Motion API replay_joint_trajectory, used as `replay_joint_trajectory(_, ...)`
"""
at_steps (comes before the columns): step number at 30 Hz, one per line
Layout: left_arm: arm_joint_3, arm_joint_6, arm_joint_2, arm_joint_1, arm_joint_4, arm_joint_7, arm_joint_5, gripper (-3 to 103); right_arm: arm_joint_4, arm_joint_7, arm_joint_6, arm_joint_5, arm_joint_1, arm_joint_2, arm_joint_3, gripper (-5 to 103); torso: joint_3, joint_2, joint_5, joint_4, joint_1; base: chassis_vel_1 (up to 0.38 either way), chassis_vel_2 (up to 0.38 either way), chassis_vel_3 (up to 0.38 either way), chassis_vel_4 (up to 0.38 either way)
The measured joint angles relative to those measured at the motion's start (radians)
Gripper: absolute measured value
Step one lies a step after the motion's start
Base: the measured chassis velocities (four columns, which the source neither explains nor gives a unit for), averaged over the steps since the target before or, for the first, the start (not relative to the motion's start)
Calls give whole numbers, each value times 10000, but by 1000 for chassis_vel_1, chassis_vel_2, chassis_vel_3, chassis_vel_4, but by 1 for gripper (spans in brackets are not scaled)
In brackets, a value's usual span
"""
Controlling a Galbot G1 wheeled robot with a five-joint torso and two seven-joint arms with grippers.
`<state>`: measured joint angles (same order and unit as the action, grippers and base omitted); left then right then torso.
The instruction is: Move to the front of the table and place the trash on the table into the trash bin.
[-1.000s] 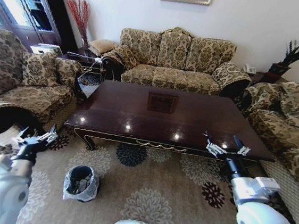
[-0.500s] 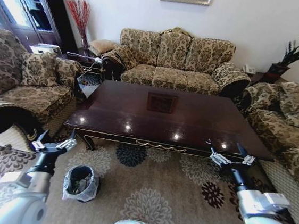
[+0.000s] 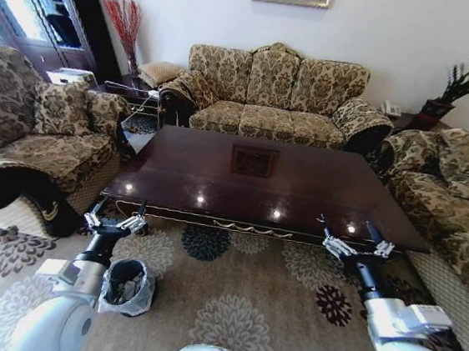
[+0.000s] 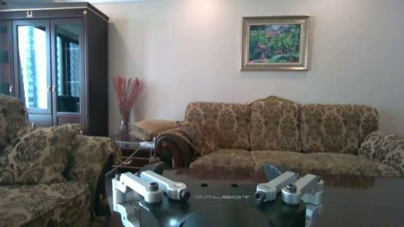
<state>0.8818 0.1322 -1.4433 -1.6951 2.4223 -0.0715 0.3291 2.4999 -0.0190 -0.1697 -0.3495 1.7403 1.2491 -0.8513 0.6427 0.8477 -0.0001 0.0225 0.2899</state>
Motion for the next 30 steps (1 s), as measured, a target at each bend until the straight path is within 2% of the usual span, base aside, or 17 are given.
replay_joint_trajectory(9,121,-10,-409,53,-145,-6,-127,100,-153,-279,69,-66,-108,-4,-57,100,0,0,1,1,0,0,0,0,0)
replay_joint_trajectory(20,221,-356,-1102,-132,-330,-256,-443,100,-366,-422,219,-95,37,-119,-64,100,0,0,-1,1,0,-29,-32,29,39)
replay_joint_trajectory(30,254,-392,-1138,-173,-344,-268,-435,100,-401,-440,252,-99,64,-127,-61,100,0,0,4,0,0,-195,-227,196,219)
